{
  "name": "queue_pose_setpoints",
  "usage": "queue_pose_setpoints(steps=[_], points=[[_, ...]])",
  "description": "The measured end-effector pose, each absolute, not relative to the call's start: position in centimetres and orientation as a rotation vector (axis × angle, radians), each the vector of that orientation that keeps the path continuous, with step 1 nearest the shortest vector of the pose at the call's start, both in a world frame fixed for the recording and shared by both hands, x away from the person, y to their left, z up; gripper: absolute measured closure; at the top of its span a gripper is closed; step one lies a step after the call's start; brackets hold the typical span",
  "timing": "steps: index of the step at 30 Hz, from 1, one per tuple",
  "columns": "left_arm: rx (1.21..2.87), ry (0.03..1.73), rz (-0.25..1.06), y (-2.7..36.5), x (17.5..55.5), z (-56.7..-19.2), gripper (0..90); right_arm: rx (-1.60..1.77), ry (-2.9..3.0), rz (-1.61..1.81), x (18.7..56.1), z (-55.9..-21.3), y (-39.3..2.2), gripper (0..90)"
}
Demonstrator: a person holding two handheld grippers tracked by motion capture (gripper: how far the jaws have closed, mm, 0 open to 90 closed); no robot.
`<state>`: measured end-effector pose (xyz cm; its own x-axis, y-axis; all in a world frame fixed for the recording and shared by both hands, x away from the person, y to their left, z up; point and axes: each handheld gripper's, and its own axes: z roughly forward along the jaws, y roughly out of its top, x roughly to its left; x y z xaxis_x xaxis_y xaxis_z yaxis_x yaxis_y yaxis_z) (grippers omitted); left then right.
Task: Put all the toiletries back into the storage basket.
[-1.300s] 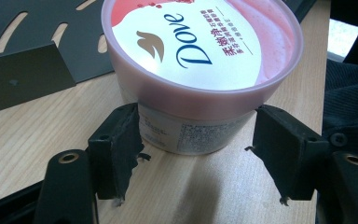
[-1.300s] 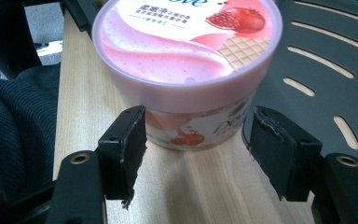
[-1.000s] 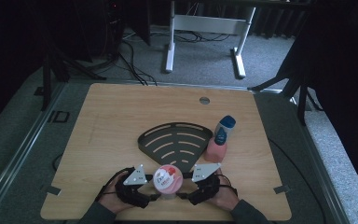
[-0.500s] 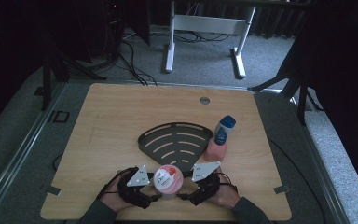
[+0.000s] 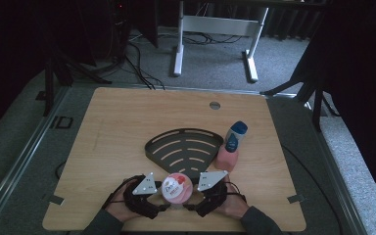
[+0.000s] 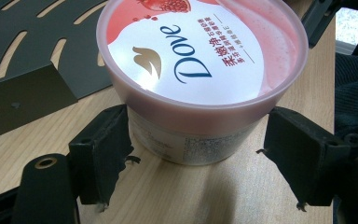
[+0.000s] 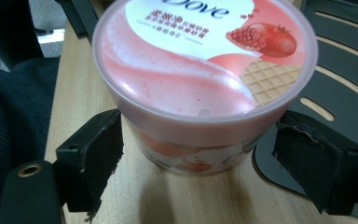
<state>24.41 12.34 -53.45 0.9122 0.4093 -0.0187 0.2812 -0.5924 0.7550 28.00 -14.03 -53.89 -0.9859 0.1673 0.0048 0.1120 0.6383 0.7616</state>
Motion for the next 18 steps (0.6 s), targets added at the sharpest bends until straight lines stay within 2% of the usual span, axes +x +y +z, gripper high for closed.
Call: queue_pose_setpoints(steps=[18], points=[[2.276, 0.475, 0.235, 11.70, 24.32, -52.93, 24.0, 0.238, 2.758, 1.279, 27.73, -53.49, -14.39, 16.3]])
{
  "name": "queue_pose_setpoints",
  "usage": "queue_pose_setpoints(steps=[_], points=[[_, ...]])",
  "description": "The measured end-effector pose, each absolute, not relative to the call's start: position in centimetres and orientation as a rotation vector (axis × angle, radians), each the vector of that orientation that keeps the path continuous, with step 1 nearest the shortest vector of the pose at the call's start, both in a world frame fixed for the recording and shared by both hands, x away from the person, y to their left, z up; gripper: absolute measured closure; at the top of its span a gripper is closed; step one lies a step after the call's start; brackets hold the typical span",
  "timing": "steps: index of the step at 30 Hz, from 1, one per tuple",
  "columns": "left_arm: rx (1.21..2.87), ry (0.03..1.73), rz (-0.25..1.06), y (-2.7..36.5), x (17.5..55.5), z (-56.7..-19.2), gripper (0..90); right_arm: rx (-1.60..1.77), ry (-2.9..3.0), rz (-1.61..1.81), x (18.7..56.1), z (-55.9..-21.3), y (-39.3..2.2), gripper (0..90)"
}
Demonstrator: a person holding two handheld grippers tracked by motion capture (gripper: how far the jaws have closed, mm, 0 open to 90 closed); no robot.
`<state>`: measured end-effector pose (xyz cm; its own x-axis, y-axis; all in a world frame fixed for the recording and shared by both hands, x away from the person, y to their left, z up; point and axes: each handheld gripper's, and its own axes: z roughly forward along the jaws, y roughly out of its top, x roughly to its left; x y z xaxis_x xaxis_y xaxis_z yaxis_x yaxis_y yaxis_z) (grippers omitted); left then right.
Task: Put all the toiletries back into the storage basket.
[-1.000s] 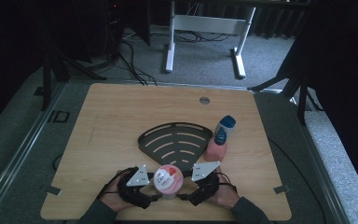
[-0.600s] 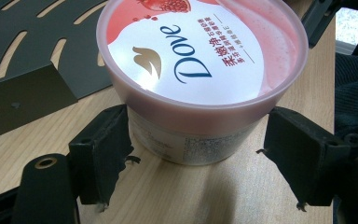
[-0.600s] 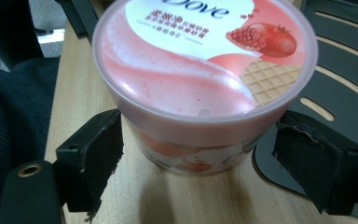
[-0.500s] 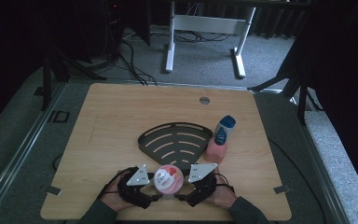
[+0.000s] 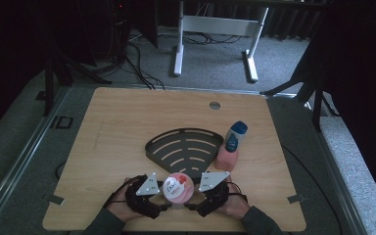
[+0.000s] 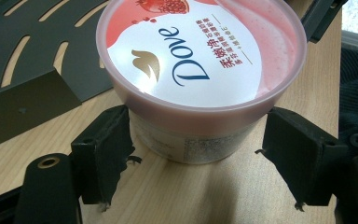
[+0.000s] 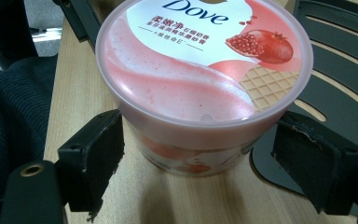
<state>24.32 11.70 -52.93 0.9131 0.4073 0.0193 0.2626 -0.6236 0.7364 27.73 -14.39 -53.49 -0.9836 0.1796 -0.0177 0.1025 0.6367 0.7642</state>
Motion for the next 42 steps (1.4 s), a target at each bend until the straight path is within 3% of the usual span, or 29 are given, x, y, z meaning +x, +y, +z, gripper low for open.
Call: queue_pose_setpoints(steps=[8, 42], points=[[2.262, 0.468, 0.242, 11.8, 24.5, -52.6, 28.9, 0.257, 2.737, 1.279, 27.8, -53.1, -14.7, 16.3], [2.269, 0.469, 0.289, 10.3, 25.6, -51.6, 24.6, 0.300, 2.682, 1.267, 28.2, -52.3, -15.4, 15.0]])
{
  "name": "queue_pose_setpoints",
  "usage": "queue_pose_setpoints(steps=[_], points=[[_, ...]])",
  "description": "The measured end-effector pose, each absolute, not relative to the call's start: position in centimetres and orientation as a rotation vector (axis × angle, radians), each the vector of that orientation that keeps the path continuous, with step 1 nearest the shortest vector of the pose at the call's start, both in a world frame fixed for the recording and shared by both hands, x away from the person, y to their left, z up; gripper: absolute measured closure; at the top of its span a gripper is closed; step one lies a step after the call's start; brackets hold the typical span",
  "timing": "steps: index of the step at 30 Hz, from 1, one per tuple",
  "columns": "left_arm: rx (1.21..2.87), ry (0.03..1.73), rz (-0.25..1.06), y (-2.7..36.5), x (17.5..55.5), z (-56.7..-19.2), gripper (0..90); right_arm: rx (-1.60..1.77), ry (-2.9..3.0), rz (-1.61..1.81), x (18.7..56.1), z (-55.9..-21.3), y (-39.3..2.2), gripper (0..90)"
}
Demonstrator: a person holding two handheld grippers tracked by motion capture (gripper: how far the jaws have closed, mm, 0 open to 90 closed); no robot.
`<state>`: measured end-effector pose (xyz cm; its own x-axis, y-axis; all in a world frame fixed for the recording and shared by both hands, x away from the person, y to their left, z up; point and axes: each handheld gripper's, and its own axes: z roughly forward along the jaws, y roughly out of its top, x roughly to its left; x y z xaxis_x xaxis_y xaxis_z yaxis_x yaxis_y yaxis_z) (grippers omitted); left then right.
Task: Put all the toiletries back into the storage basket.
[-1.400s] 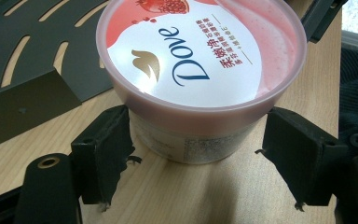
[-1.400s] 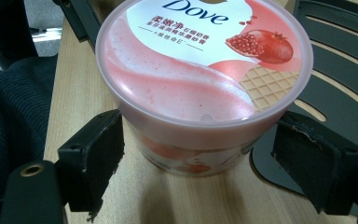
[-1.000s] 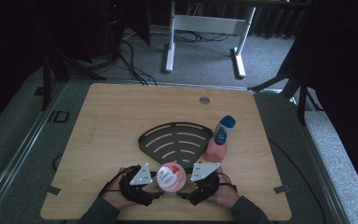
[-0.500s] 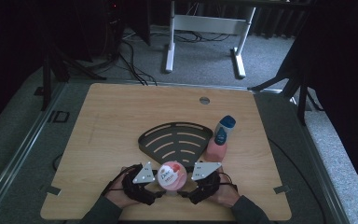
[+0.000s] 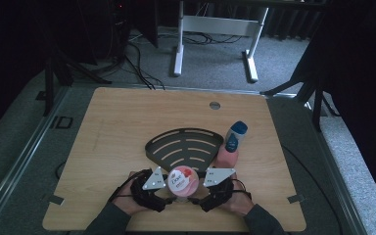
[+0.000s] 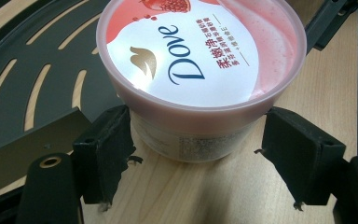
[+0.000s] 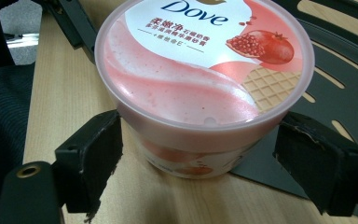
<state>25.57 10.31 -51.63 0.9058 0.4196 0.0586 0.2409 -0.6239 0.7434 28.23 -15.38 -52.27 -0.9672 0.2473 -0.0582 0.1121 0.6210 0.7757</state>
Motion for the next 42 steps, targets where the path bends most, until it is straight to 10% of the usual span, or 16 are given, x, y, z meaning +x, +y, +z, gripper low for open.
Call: queue_pose_setpoints(steps=[42], points=[[2.270, 0.440, 0.340, 9.5, 29.9, -50.0, 24.5, 0.421, 2.574, 1.244, 31.0, -50.8, -15.7, 14.5]])
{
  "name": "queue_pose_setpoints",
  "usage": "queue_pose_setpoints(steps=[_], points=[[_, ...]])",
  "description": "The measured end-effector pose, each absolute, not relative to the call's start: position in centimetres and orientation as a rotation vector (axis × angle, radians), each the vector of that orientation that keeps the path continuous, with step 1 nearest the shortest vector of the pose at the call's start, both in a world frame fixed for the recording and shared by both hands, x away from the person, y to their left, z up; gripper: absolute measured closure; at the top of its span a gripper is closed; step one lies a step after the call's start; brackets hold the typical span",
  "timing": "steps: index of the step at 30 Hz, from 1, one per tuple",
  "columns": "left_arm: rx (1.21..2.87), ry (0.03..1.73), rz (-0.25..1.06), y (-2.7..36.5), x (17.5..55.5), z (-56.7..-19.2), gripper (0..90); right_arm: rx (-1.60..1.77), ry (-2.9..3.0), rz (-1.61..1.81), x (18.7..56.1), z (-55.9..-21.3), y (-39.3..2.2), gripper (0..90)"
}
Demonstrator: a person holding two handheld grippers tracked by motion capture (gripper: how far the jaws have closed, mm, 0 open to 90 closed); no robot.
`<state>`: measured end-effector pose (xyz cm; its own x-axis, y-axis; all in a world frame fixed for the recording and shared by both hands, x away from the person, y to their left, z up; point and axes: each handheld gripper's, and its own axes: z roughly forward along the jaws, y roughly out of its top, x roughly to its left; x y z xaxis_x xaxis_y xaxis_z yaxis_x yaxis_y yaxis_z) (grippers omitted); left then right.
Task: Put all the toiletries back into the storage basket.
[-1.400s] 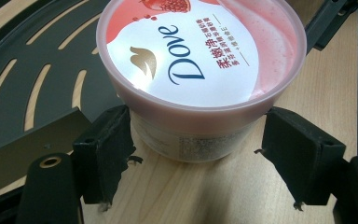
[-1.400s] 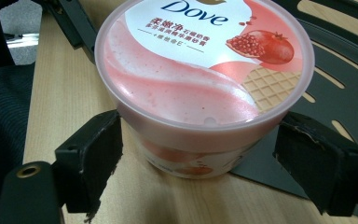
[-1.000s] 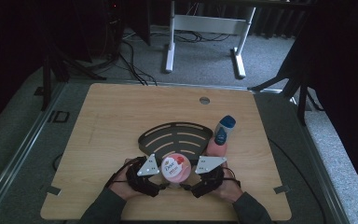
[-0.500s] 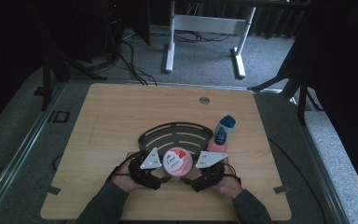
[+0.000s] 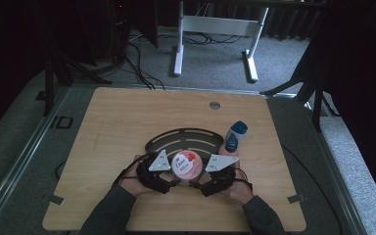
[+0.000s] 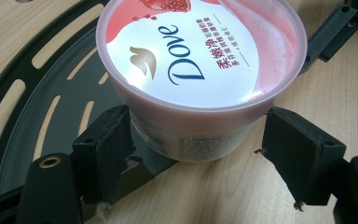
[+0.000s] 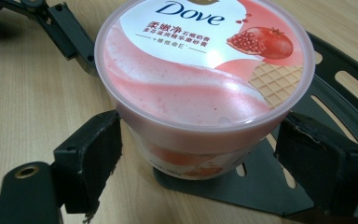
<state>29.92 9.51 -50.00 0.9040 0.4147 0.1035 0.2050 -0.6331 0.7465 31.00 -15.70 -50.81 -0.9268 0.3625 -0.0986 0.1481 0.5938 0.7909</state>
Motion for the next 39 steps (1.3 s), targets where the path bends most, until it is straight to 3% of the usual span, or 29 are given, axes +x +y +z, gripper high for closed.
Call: queue_pose_setpoints(steps=[39], points=[[2.274, 0.489, 0.353, 10.4, 32.9, -50.3, 23.7, 0.484, 2.542, 1.219, 33.6, -51.2, -14.0, 14.7]])
